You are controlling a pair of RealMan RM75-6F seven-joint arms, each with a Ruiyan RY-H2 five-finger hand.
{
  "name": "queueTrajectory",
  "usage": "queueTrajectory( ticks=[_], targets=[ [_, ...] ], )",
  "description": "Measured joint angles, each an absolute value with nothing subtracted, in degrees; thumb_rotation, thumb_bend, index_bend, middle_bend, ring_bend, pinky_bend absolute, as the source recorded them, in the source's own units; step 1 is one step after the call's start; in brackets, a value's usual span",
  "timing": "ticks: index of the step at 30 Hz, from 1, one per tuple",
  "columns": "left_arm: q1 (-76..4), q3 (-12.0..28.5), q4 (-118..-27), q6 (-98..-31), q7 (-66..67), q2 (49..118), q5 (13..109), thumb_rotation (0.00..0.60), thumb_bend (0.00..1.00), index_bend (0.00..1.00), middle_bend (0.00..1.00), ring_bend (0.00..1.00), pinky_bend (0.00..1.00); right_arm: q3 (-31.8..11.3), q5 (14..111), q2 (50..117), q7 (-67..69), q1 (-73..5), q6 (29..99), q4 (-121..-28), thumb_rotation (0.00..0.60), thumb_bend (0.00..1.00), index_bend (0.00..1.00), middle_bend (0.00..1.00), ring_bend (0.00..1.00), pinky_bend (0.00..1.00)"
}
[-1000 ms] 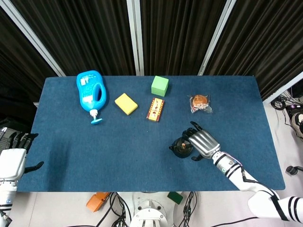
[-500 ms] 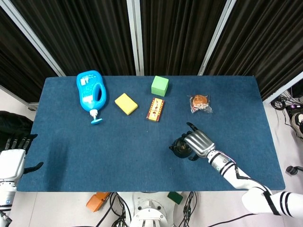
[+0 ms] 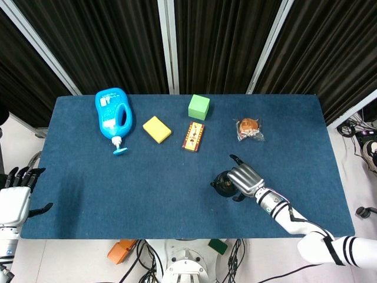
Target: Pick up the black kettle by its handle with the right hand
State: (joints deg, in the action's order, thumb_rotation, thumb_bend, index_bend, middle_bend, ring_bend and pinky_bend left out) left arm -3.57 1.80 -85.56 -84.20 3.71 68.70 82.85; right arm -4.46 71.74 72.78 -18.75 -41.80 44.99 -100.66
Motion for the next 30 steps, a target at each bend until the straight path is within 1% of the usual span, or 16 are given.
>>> queueTrajectory(
  ticks=[2,6,11,14,16,18,23,26,30],
  targets=[
    [-3.52,1.82,-85.49,-84.24,3.67,68.74,82.80,0.600,0.02,0.17,0.16,0.09,0.00,-4.19,71.87,72.88,-18.48,-41.84,45.03,-100.58,0.600,0.17,0.72,0.64,0.64,0.00],
    [-3.43,1.80,-85.38,-84.23,3.59,68.79,82.77,0.600,0.02,0.17,0.16,0.09,0.00,-3.72,71.78,73.00,-18.24,-41.97,44.98,-100.40,0.600,0.17,0.74,0.66,0.66,0.00],
    [-3.28,1.82,-85.24,-84.39,3.38,68.88,82.76,0.600,0.02,0.17,0.16,0.09,0.00,-3.52,71.25,73.25,-17.74,-42.08,45.05,-100.36,0.600,0.17,0.78,0.70,0.74,0.00],
    [-3.16,1.80,-85.14,-84.46,3.32,68.88,82.72,0.600,0.02,0.17,0.16,0.09,0.00,-3.51,70.79,73.36,-17.26,-42.14,45.06,-100.50,0.600,0.17,0.83,0.74,0.81,0.00],
    [-3.04,1.79,-85.08,-84.51,3.25,68.87,82.63,0.600,0.02,0.17,0.16,0.09,0.00,-3.52,70.37,73.34,-16.87,-42.25,44.90,-100.70,0.600,0.17,0.86,0.76,0.84,0.00],
    [-2.98,1.79,-85.04,-84.53,3.20,68.90,82.59,0.600,0.02,0.17,0.16,0.09,0.00,-3.56,70.11,73.35,-16.61,-42.32,44.93,-100.85,0.600,0.17,0.89,0.79,0.87,0.03],
    [-2.86,1.72,-84.94,-84.53,3.17,68.96,82.62,0.600,0.02,0.17,0.16,0.09,0.00,-3.72,69.25,73.31,-16.34,-42.49,45.15,-101.25,0.600,0.17,0.99,0.87,0.97,0.16],
    [-2.83,1.72,-84.94,-84.48,3.21,68.95,82.59,0.600,0.02,0.17,0.16,0.09,0.00,-3.92,68.82,73.41,-15.89,-42.56,45.40,-101.32,0.600,0.17,1.00,0.90,1.00,0.21],
    [-2.82,1.75,-84.94,-84.38,3.29,68.94,82.51,0.600,0.02,0.17,0.16,0.09,0.00,-4.14,68.73,73.90,-14.98,-42.51,45.86,-100.83,0.600,0.16,1.00,0.94,1.00,0.27]
  ],
)
